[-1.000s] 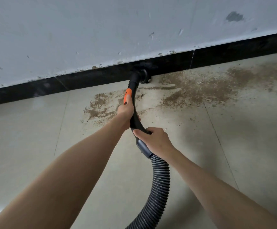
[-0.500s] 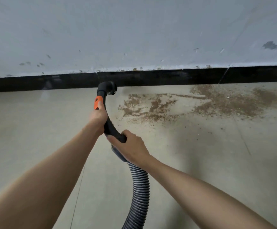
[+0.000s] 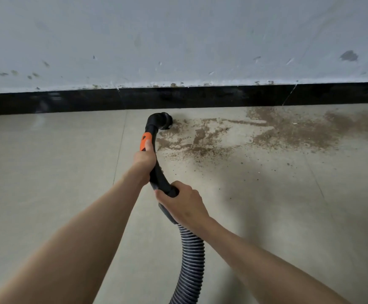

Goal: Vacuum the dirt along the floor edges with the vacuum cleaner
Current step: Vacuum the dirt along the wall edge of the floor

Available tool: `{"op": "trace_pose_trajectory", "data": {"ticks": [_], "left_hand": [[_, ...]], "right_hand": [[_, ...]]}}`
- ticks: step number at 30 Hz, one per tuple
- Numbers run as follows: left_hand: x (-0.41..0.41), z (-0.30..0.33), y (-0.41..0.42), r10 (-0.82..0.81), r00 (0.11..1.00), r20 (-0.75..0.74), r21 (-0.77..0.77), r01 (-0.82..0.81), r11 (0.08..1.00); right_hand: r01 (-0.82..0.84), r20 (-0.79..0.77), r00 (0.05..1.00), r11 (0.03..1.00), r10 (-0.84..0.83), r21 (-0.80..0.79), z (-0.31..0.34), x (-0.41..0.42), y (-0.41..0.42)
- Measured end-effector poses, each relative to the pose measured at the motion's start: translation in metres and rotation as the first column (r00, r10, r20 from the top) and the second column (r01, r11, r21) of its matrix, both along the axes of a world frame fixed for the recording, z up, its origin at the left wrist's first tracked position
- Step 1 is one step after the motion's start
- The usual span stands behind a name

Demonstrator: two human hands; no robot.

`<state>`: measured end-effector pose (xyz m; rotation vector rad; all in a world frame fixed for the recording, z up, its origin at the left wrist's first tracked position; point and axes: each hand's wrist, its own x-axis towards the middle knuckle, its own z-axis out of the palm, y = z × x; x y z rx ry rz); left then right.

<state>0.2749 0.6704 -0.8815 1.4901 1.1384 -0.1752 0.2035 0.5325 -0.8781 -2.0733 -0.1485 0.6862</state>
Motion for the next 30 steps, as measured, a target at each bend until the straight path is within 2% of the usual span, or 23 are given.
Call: {"op": "trace_pose_trajectory", "data": {"ticks": [8, 30], "left_hand": [[0.017, 0.001, -0.022, -0.119, 0.993, -0.003, 0.012, 0.119, 0.993], [0.072, -0.009, -0.165, -0.369, 0.929, 0.032, 0.077, 0.365, 0.928]], "right_hand": [[0.100, -0.011, 0.995, 0.995, -0.100, 0.013, 0.001, 0.001, -0.015], [0.364, -0.025, 0.931, 0.930, -0.363, 0.056, -0.016, 0.027, -0.129]]}}
